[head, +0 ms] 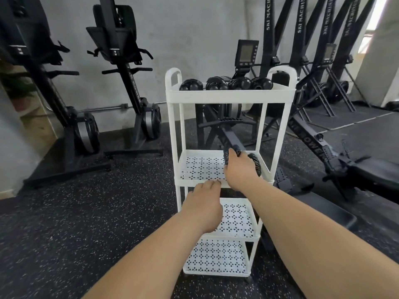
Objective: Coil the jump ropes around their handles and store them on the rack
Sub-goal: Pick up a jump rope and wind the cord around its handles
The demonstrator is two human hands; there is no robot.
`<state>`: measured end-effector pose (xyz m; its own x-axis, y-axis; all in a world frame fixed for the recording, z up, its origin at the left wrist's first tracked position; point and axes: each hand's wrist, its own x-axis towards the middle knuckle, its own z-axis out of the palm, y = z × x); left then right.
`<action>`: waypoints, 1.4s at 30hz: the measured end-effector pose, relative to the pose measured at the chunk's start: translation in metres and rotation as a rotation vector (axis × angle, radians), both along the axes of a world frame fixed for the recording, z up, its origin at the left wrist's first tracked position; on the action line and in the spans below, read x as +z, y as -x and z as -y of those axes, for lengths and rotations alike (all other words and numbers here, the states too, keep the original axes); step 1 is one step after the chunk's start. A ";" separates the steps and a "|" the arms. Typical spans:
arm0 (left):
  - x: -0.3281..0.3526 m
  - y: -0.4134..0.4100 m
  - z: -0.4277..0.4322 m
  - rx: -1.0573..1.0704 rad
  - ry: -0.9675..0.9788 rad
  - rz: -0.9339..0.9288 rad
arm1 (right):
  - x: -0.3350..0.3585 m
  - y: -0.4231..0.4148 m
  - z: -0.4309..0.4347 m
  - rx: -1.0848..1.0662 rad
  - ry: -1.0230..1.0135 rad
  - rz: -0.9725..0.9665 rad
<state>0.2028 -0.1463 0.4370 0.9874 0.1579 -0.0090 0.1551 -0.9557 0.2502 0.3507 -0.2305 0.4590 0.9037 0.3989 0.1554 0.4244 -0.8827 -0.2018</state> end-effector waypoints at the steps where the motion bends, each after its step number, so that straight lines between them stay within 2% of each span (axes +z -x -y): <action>1: -0.003 -0.003 -0.003 -0.006 -0.042 0.001 | -0.002 -0.005 -0.004 -0.003 0.022 0.008; 7: -0.014 -0.015 -0.017 -0.016 -0.233 0.026 | -0.030 -0.027 -0.014 -0.055 0.116 0.033; 14: -0.019 -0.014 -0.026 -0.028 -0.273 -0.016 | -0.039 -0.036 -0.014 -0.089 0.114 -0.012; 24: 0.007 0.008 -0.027 -0.022 -0.285 -0.041 | -0.013 -0.018 0.000 -0.080 0.125 -0.090; 33: 0.036 0.068 -0.021 0.028 -0.301 -0.020 | 0.020 0.063 0.003 -0.002 0.085 -0.058; 42: 0.051 0.181 -0.025 0.151 -0.294 0.017 | 0.033 0.186 -0.016 0.167 0.090 -0.034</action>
